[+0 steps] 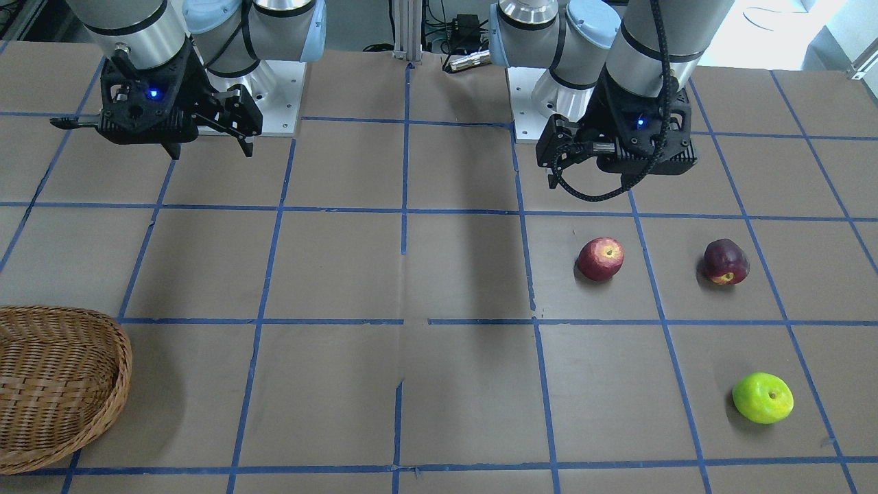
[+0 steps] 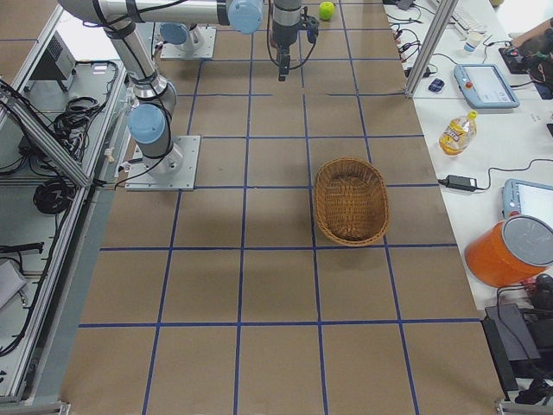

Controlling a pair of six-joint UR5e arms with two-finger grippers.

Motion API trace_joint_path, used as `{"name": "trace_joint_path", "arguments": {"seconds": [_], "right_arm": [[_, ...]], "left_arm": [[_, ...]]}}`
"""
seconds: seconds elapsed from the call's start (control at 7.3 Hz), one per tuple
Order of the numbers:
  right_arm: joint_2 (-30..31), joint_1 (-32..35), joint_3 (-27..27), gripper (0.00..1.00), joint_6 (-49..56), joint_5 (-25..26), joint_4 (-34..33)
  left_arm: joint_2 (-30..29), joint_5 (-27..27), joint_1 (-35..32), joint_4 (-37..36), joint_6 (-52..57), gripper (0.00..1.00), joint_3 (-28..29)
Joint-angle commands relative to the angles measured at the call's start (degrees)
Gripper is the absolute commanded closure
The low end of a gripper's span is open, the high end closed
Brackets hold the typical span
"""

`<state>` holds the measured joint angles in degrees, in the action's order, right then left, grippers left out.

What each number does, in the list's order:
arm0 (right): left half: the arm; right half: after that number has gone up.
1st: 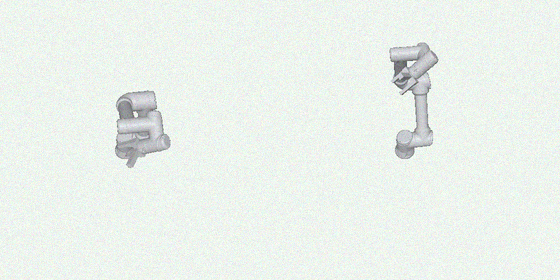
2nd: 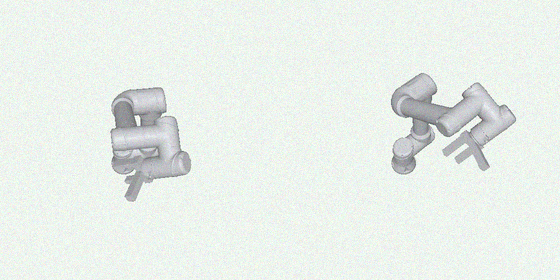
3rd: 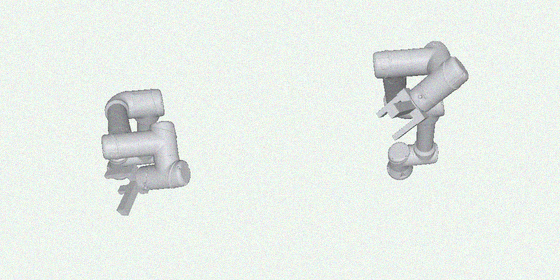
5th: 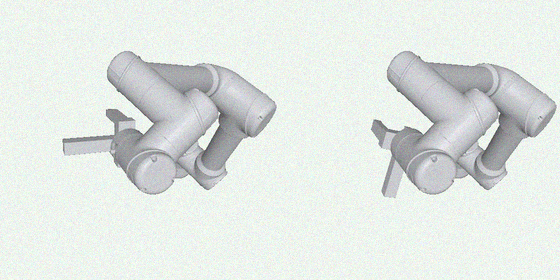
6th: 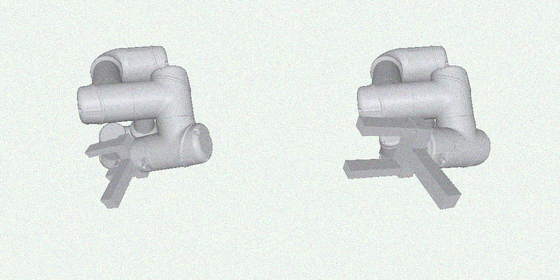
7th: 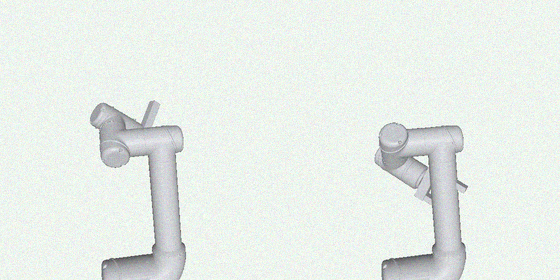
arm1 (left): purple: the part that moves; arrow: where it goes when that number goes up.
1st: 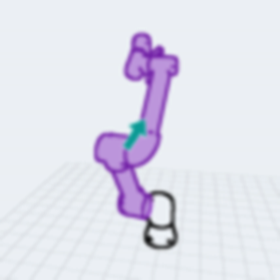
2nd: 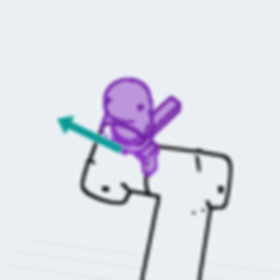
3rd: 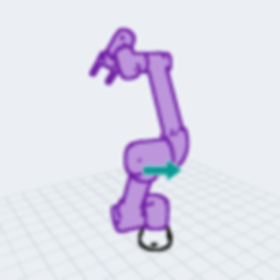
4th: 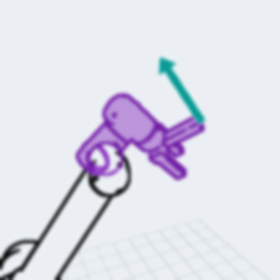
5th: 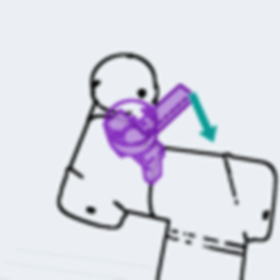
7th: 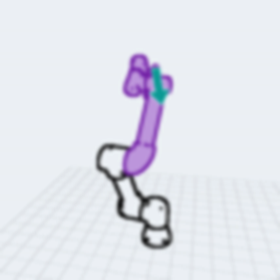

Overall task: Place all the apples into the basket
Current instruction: 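Reach the left gripper down and grasp the red-yellow apple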

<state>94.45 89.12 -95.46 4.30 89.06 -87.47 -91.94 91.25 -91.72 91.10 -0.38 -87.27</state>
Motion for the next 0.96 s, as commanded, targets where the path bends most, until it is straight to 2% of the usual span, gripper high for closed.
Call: {"name": "trace_joint_path", "arguments": {"seconds": [0.0,0.41,0.55,0.82], "right_arm": [[0.03,0.00,0.19,0.00,-0.08,0.06,0.11],[0.20,0.00,-0.43,0.00,-0.17,0.15,0.02],[0.29,0.00,-0.43,0.00,-0.43,0.15,0.02],[0.20,0.00,-0.43,0.00,-0.52,0.06,-0.07]], "left_arm": [[0.18,-0.02,-0.21,-0.13,0.12,0.00,-0.18],[-0.69,0.16,2.15,0.39,3.17,0.00,-0.88],[-0.87,0.42,3.47,-0.73,6.33,0.00,-3.76],[-0.52,0.51,9.07,-15.52,13.77,0.00,-16.02]]}}
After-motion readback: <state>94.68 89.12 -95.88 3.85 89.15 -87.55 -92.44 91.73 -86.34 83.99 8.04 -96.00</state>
